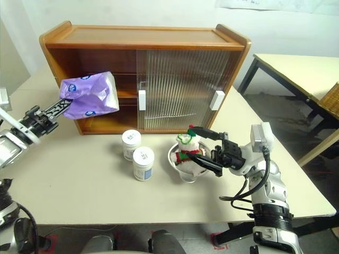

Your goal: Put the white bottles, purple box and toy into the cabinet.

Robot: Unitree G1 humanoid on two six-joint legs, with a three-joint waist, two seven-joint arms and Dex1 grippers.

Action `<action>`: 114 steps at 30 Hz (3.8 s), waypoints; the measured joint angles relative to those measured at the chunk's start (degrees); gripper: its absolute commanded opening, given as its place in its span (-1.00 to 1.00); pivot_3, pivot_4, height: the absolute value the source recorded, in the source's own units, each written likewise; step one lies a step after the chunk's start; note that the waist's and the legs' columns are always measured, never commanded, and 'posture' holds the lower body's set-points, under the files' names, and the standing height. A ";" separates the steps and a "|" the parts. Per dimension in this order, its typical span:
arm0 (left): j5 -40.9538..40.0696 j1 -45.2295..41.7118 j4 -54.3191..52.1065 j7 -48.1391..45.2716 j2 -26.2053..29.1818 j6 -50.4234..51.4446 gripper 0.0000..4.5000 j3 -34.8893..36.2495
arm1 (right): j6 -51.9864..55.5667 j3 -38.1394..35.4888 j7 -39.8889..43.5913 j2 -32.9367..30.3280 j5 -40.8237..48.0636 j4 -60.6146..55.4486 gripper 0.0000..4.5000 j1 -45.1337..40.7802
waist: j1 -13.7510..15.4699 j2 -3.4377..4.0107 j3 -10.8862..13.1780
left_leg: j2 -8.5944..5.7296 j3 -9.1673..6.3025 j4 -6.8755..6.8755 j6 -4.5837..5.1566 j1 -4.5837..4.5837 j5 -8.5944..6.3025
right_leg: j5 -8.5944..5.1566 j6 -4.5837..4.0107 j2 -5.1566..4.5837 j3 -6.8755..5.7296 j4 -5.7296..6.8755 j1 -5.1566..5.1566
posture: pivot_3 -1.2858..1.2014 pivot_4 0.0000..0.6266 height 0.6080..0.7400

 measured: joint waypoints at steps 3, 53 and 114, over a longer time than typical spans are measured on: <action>-0.06 -0.67 -0.60 2.56 -1.14 -2.62 -0.99 -1.28 | 0.00 -0.01 -0.04 0.01 0.00 -0.01 1.00 0.07 | 0.02 -0.03 0.02 | -0.01 0.01 -0.04 -0.01 -0.01 -0.01 | 0.04 -0.06 0.00 0.00 0.00 -0.01 | -0.03 -1.00 1.00; 10.79 -15.43 15.31 17.39 -19.75 -34.21 -0.57 -10.57 | -0.60 0.06 -1.66 1.50 -0.19 -0.47 1.00 0.57 | -0.47 -0.73 0.48 | -0.15 0.03 0.12 0.31 -0.07 -0.19 | -0.22 0.60 -0.03 0.04 -0.16 0.16 | -0.05 -1.00 1.00; 50.24 -12.97 19.77 -10.03 -1.03 -35.42 -0.98 -32.72 | -0.58 0.89 -2.66 2.41 -0.68 -2.31 1.00 3.21 | -0.89 -0.71 0.47 | -0.17 0.02 0.15 0.35 -0.14 -0.24 | -0.14 0.41 -0.04 0.05 -0.21 0.14 | -0.06 -1.00 1.00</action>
